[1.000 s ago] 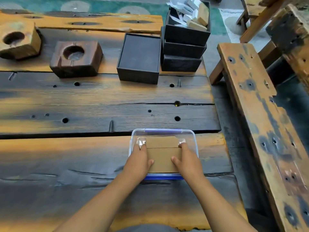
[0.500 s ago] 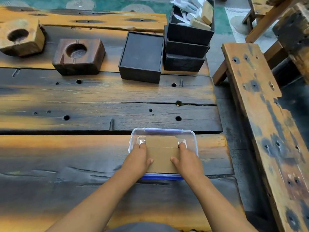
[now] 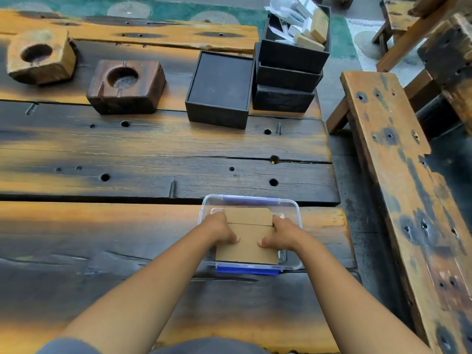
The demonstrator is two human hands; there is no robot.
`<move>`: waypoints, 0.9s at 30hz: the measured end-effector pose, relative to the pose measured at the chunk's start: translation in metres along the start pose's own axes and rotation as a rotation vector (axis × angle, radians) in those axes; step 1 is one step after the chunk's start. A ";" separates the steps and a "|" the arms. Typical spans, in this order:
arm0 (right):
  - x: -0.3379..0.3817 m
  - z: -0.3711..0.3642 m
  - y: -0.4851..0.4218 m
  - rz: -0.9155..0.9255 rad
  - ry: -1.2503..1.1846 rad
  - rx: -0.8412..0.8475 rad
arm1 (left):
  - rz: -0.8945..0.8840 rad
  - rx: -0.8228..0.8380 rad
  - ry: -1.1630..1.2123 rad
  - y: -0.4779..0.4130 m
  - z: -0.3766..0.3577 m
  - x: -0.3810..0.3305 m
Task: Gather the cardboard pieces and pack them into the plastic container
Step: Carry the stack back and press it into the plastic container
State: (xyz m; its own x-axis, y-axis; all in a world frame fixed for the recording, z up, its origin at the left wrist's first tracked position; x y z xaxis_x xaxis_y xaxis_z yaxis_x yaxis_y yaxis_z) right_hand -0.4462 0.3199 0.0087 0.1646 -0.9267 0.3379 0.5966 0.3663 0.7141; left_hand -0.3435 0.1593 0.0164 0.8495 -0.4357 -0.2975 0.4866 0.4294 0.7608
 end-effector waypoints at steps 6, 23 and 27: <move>0.003 0.007 -0.012 0.010 0.112 0.092 | 0.069 0.167 0.075 -0.002 0.008 -0.001; -0.003 0.006 -0.026 0.005 0.193 0.124 | 0.099 0.231 0.079 -0.008 0.009 -0.003; -0.003 0.007 -0.025 0.008 0.177 0.130 | 0.100 0.237 0.066 -0.009 0.009 0.000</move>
State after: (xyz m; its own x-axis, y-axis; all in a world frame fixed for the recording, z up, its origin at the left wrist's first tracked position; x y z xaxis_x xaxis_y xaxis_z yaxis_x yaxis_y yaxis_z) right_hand -0.4677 0.3140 -0.0059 0.3110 -0.9198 0.2392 0.4905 0.3709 0.7886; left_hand -0.3501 0.1485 0.0145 0.9062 -0.3446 -0.2450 0.3448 0.2669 0.8999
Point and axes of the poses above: each hand's wrist, its own y-axis away from the middle knuckle, its own z-axis out of the back of the hand, x = y × z, the point moved 3 cm from there along -y, towards the middle knuckle, and after that the axes turned 7 degrees about -x, right-handed, at the moved point
